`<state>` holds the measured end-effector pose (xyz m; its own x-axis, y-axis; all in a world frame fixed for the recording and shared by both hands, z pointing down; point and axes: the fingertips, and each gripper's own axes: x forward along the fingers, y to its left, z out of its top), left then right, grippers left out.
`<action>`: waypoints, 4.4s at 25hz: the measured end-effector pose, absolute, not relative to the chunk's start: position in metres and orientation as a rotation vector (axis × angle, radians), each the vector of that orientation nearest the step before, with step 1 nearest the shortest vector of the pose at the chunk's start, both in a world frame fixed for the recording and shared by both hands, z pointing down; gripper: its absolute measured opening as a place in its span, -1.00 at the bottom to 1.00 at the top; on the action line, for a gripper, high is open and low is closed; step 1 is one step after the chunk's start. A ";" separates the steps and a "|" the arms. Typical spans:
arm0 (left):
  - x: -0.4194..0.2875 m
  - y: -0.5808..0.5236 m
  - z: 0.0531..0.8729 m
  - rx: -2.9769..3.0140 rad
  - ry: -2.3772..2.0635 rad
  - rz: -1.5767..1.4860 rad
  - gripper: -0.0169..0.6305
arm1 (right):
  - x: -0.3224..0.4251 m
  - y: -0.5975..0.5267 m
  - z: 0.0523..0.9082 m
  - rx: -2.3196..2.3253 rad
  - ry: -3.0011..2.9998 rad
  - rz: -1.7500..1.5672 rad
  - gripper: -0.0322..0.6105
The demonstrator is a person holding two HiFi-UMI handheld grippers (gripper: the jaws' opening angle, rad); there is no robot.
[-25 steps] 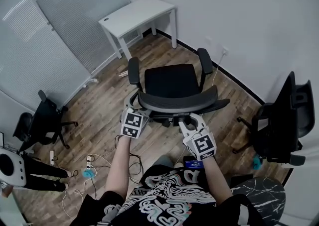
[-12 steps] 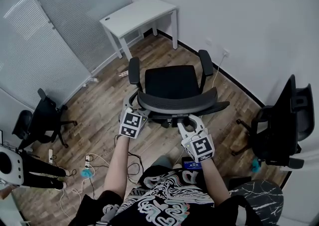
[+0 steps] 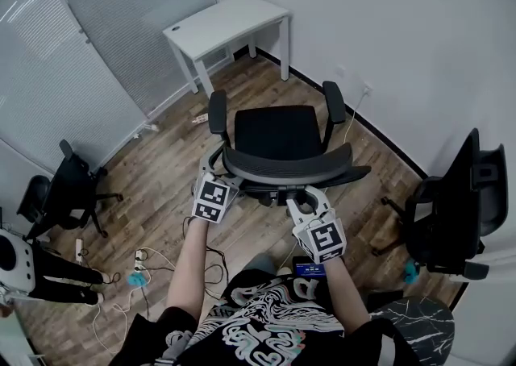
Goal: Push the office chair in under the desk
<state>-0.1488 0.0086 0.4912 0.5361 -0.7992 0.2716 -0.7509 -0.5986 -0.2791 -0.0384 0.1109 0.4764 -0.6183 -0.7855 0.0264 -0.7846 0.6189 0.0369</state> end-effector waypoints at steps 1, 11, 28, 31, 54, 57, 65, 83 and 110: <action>-0.150 0.007 0.491 -2.639 1.339 -0.567 0.19 | -0.039 0.109 0.476 1.350 -2.791 -0.031 -0.79; -0.151 -0.013 0.490 -2.644 1.332 -0.566 0.19 | -0.041 0.090 0.476 1.351 -2.795 -0.031 -0.79; -0.169 -0.073 0.492 -2.652 1.307 -0.558 0.19 | -0.061 0.030 0.477 1.336 -2.783 0.027 -0.79; -0.169 -0.085 0.493 -2.659 1.302 -0.552 0.19 | -0.062 0.018 0.477 1.334 -2.786 0.024 -0.79; -0.170 -0.123 0.492 -2.660 1.276 -0.555 0.19 | -0.063 -0.018 0.479 1.398 -2.770 0.045 -0.76; -0.169 -0.124 0.492 -2.660 1.275 -0.558 0.19 | -0.062 -0.020 0.479 1.399 -2.772 0.053 -0.76; -0.171 -0.126 0.492 -2.660 1.279 -0.559 0.19 | -0.064 -0.022 0.477 1.405 -2.770 0.034 -0.75; -0.167 -0.136 0.493 -2.647 1.303 -0.568 0.19 | -0.058 -0.031 0.477 1.389 -2.798 -0.001 -0.75; -0.156 -0.188 0.494 -2.621 1.361 -0.570 0.19 | -0.042 -0.087 0.477 1.339 -2.862 -0.043 -0.72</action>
<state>-0.1563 -0.1881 0.4941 0.5207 -0.8105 0.2684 -0.7600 -0.5832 -0.2869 -0.0423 -0.0875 0.4765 -0.6407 -0.7673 -0.0280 -0.7678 0.6405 0.0168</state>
